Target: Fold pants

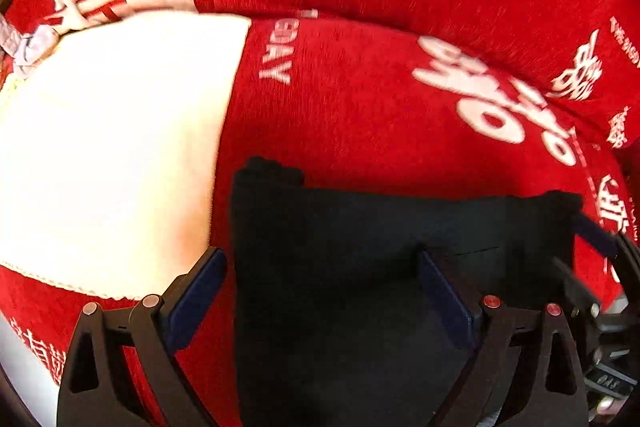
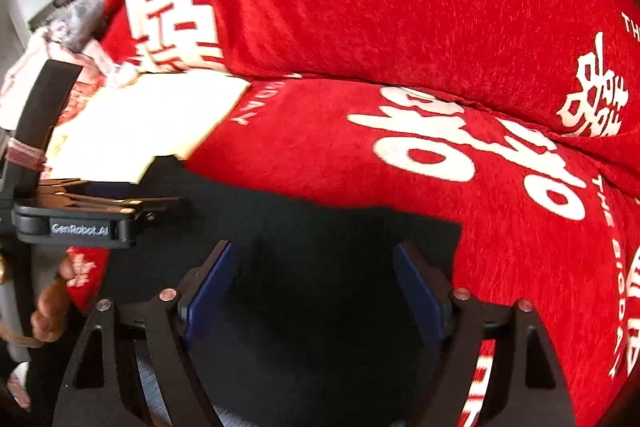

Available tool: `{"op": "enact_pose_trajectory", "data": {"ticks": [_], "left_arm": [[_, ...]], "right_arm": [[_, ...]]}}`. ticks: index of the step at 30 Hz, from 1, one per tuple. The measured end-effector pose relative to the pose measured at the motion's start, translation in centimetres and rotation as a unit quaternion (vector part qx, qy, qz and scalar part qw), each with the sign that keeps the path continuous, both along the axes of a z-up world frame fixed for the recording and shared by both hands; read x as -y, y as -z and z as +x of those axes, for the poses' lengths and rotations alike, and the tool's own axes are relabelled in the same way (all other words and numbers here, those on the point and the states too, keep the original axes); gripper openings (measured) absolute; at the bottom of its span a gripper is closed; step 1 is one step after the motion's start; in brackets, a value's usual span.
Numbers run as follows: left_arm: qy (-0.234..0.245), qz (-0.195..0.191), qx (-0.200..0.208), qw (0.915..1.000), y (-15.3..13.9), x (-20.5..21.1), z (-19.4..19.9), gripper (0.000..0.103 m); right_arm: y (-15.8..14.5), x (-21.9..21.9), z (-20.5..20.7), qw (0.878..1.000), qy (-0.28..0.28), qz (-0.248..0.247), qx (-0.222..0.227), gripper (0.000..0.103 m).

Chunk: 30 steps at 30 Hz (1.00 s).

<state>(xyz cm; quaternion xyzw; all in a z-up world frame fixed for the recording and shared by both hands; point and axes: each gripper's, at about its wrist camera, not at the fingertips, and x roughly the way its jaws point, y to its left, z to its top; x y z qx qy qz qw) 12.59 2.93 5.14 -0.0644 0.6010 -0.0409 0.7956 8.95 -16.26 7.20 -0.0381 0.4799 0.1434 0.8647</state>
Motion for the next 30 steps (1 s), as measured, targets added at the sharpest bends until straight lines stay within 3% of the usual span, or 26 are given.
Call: {"op": "enact_pose_trajectory", "data": {"ticks": [3, 8, 13, 17, 20, 23, 25, 26, 30], "left_arm": [[-0.008, -0.006, -0.015, 0.9998, 1.3, -0.2, 0.4, 0.102], [-0.018, -0.03, -0.037, 0.9987, 2.6, -0.5, 0.9, 0.103], [0.009, 0.018, -0.011, 0.9997, 0.5, 0.7, 0.7, 0.103], [0.023, 0.012, 0.035, 0.9991, -2.9, 0.4, -2.3, 0.103], [0.036, 0.011, 0.049, 0.9981, -4.0, 0.3, -5.6, 0.103], [0.058, 0.011, 0.043, 0.9973, -3.4, 1.0, -8.4, 0.103], [0.067, 0.036, 0.033, 0.9965, -1.9, 1.5, -9.6, 0.103], [0.07, 0.048, 0.021, 0.9962, -0.7, 1.7, -10.0, 0.103], [0.038, 0.017, 0.01, 0.9991, -0.6, 0.1, -10.5, 0.103]], "right_arm": [[2.1, 0.7, 1.4, 0.999, 0.013, 0.008, -0.043, 0.084], [3.2, 1.7, 2.4, 0.997, 0.024, 0.023, -0.063, 0.091], [2.4, 1.2, 2.1, 0.998, 0.019, -0.009, -0.059, 0.094], [-0.5, 2.2, -1.8, 0.999, 0.03, 0.013, -0.021, 0.094], [-1.5, 2.6, -5.8, 0.999, 0.036, -0.005, 0.001, 0.094], [-0.9, 2.7, -8.7, 0.998, 0.043, -0.037, 0.004, 0.094], [0.8, 2.8, -9.7, 0.995, 0.057, -0.084, -0.01, 0.094], [1.5, 3.1, -10.0, 0.995, 0.057, -0.077, -0.018, 0.094], [1.9, 4.7, -10.8, 0.995, 0.087, -0.025, -0.032, 0.094]]}}
